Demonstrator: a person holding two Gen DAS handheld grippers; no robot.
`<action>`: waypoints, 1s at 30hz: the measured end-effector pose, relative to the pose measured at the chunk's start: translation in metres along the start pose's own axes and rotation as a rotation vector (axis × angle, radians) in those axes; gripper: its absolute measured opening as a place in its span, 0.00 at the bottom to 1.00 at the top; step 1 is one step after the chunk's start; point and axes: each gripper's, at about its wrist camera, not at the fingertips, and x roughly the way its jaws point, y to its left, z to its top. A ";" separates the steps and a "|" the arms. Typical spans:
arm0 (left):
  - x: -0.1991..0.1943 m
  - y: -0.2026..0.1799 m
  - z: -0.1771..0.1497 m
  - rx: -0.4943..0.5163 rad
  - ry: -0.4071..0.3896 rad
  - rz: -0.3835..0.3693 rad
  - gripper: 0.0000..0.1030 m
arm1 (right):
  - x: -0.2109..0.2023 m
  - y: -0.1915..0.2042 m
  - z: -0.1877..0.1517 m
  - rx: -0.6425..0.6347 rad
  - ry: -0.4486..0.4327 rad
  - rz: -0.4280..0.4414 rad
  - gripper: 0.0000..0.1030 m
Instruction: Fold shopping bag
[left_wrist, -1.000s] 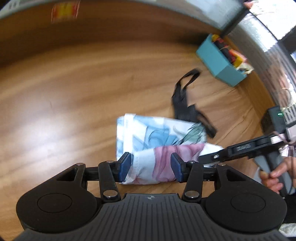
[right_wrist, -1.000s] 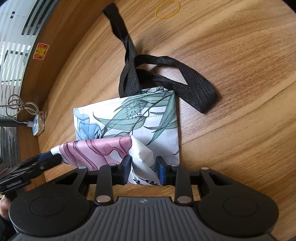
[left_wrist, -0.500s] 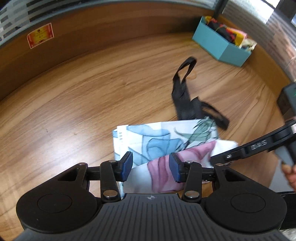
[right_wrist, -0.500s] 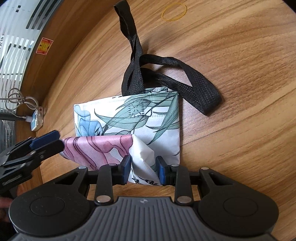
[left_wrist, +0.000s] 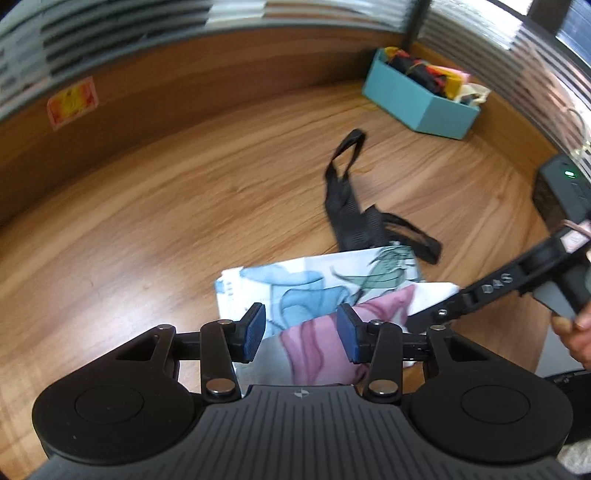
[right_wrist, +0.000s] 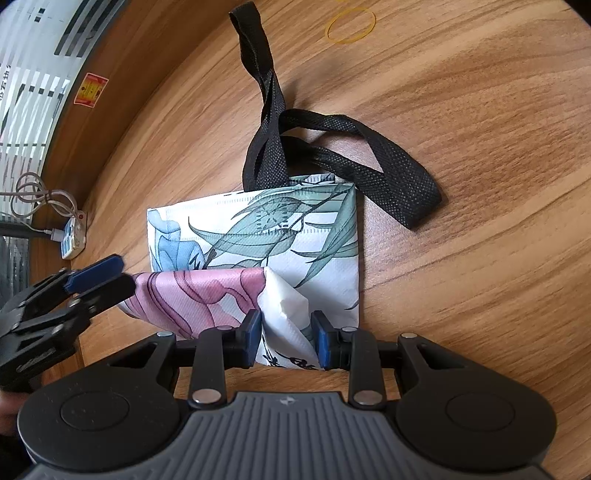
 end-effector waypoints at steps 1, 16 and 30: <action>-0.001 -0.002 0.001 0.004 0.012 -0.006 0.44 | 0.000 0.000 0.000 0.000 0.000 0.000 0.33; 0.022 0.006 0.007 -0.044 0.087 0.004 0.35 | 0.000 0.003 0.000 -0.028 -0.003 -0.015 0.33; 0.017 -0.004 0.005 -0.040 0.108 0.011 0.29 | -0.002 0.000 -0.001 -0.015 0.001 -0.002 0.32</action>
